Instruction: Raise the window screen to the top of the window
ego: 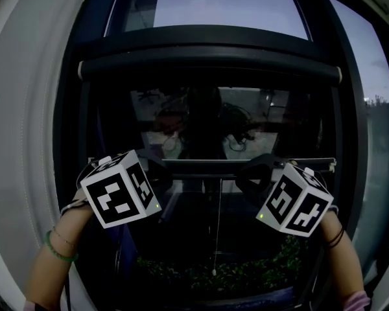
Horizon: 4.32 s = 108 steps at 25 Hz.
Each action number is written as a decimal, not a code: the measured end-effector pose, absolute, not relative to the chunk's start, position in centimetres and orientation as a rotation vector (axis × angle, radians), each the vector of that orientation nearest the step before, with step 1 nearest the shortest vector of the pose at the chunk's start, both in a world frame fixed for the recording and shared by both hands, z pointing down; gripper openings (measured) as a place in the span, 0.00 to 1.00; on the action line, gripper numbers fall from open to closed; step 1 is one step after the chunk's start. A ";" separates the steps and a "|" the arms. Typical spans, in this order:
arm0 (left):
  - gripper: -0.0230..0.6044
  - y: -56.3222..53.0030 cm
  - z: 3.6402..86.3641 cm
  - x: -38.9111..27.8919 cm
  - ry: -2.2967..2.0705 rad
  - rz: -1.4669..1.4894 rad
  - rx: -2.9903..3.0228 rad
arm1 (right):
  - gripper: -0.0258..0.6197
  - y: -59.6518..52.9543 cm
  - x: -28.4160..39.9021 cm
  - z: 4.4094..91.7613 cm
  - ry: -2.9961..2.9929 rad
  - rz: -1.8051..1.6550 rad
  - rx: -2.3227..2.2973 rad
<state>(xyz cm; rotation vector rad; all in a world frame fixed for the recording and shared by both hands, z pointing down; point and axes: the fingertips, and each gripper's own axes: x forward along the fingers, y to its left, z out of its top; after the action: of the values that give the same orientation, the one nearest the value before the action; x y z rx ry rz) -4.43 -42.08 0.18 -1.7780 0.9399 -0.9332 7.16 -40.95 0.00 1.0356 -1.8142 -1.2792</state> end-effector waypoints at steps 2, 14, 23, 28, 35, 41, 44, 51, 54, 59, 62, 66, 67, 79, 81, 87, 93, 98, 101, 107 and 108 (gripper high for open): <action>0.09 -41.8 -1.0 -4.3 0.953 -0.922 -1.778 | 0.08 -40.6 7.3 -1.1 -1.805 -1.299 1.047; 0.10 -41.9 -12.7 -5.1 1.067 -0.833 -1.728 | 0.09 -40.7 6.5 -12.9 -1.731 -1.397 1.189; 0.10 -42.5 -18.5 -6.1 1.216 -0.876 -1.545 | 0.09 -40.7 6.5 -18.7 -1.677 -1.437 1.287; 0.10 -42.5 -20.1 -6.2 1.244 -0.918 -1.505 | 0.10 -40.7 6.3 -21.0 -1.644 -1.419 1.332; 0.11 -42.1 -20.1 -6.1 1.243 -0.838 -1.528 | 0.13 -40.3 6.3 -20.7 -1.731 -1.430 1.375; 0.16 -40.1 -20.7 -5.6 1.133 -0.442 -1.585 | 0.18 -39.6 6.0 -20.0 -1.721 -1.528 1.452; 0.14 -40.0 -18.4 -6.1 1.090 -0.435 -1.623 | 0.18 -38.4 5.2 -18.0 -1.816 -1.528 1.371; 0.14 -41.0 -7.2 -7.3 0.972 -0.468 -1.773 | 0.18 -37.3 3.6 -7.7 -2.039 -1.470 1.211; 0.14 -41.4 0.8 -7.8 0.914 -0.500 -1.865 | 0.18 -37.3 3.4 -0.8 -2.045 -1.407 1.160; 0.14 -39.2 15.0 -7.9 0.823 -0.457 -2.082 | 0.18 -36.1 3.2 11.6 -2.156 -1.223 1.133; 0.14 -36.8 21.4 -7.3 0.813 -0.391 -2.203 | 0.18 -34.7 3.3 17.7 -2.259 -1.084 1.168; 0.14 -33.6 27.6 -6.4 0.849 -0.318 -2.362 | 0.18 -32.1 3.6 24.8 -2.391 -0.861 1.211; 0.14 -32.9 29.0 -6.2 0.864 -0.302 -2.400 | 0.18 -31.4 3.7 26.6 -2.420 -0.800 1.222; 0.14 -23.9 43.8 -2.1 1.016 -0.179 -2.769 | 0.18 -21.9 5.4 43.7 -2.623 -0.148 1.258; 0.14 -21.8 45.6 -0.7 1.039 -0.184 -2.803 | 0.18 -19.6 6.1 45.0 -2.631 -0.110 1.235; 0.14 -13.5 48.6 3.6 1.157 -0.225 -2.858 | 0.18 -11.3 8.4 47.4 -2.693 -0.039 1.118; 0.14 -6.8 50.6 5.4 1.244 -0.245 -2.877 | 0.18 -5.3 9.0 49.8 -2.726 0.060 1.045; 0.14 -1.5 51.2 5.8 1.297 -0.233 -2.911 | 0.18 -1.0 8.9 50.7 -2.749 0.101 1.034; 0.14 -0.6 52.1 5.7 1.332 -0.222 -2.963 | 0.18 -0.7 8.6 51.2 -2.753 0.119 1.037; 0.13 2.3 53.1 4.5 1.329 -0.190 -2.978 | 0.18 2.3 7.0 51.6 -2.751 0.122 1.069; 0.13 3.6 53.0 3.8 1.323 -0.186 -2.980 | 0.18 3.6 6.2 51.6 -2.751 0.123 1.078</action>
<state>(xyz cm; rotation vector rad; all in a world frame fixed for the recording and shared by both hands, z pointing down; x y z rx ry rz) 3.76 3.59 53.00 -2.9803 1.3226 -0.1857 6.18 3.56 51.57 1.0779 -2.7507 0.1233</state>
